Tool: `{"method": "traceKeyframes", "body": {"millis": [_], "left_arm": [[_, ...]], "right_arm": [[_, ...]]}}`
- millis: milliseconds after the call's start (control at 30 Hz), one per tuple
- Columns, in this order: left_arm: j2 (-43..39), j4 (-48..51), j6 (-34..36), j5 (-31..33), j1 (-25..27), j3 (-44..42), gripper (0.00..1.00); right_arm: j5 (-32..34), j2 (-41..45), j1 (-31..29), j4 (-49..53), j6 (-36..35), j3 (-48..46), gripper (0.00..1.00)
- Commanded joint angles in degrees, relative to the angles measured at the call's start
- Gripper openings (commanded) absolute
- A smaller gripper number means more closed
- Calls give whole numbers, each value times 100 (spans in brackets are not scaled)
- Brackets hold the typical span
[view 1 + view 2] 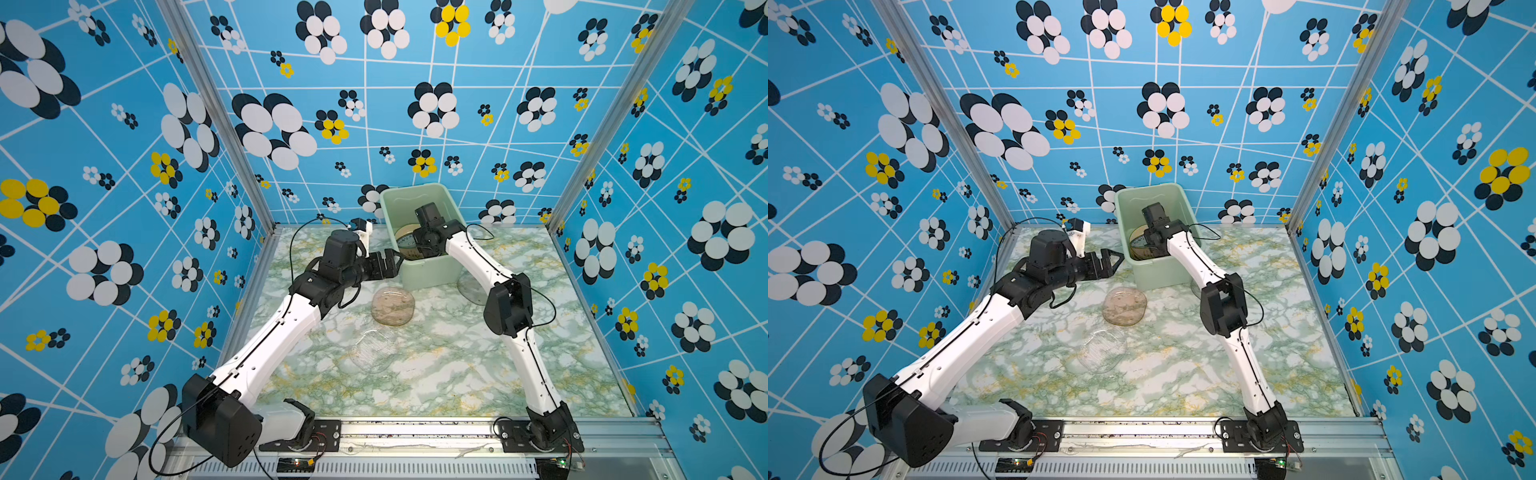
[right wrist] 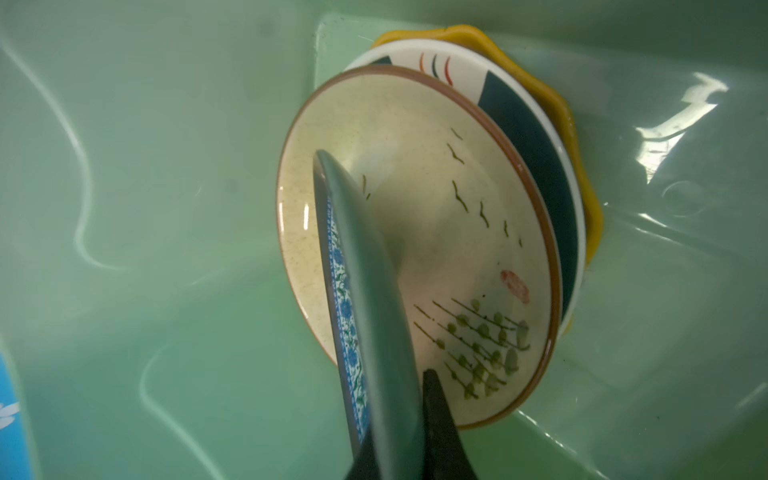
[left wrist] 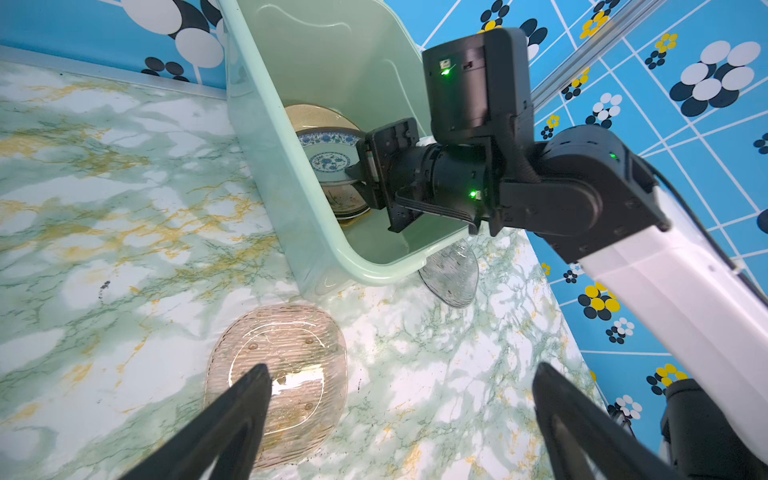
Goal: Place the plates into the plastic bin on the countertop
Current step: 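Lower the floral plate into the bin against the stacked plates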
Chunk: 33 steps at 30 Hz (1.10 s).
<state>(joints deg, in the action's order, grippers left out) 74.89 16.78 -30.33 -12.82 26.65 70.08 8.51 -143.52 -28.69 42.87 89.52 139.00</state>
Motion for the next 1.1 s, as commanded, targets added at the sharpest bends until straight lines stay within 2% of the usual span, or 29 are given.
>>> {"method": "traceKeyframes", "body": {"millis": [0, 167, 400, 433, 600, 700, 933, 1067], "left_arm": [[52, 185, 128, -19, 32, 152, 99], [34, 186, 104, -12, 33, 93, 99], [35, 203, 88, 53, 33, 74, 99], [35, 217, 75, 73, 33, 67, 99], [1, 197, -10, 154, 31, -74, 99], [25, 182, -94, 169, 33, -112, 99], [91, 194, -137, 170, 33, -36, 99], [70, 215, -149, 189, 33, -16, 99]], "right_arm": [[64, -117, 25, -43, 57, 272, 0], [50, -222, 30, -58, 118, 275, 2], [-89, -403, 42, -210, 277, 264, 18], [-102, -424, 40, -233, 292, 265, 21], [-141, -473, 48, -378, 330, 241, 49], [-183, -490, 56, -428, 399, 236, 60], [-232, -379, 65, -445, 444, 232, 85], [-319, -306, 76, -519, 392, 242, 93]]}}
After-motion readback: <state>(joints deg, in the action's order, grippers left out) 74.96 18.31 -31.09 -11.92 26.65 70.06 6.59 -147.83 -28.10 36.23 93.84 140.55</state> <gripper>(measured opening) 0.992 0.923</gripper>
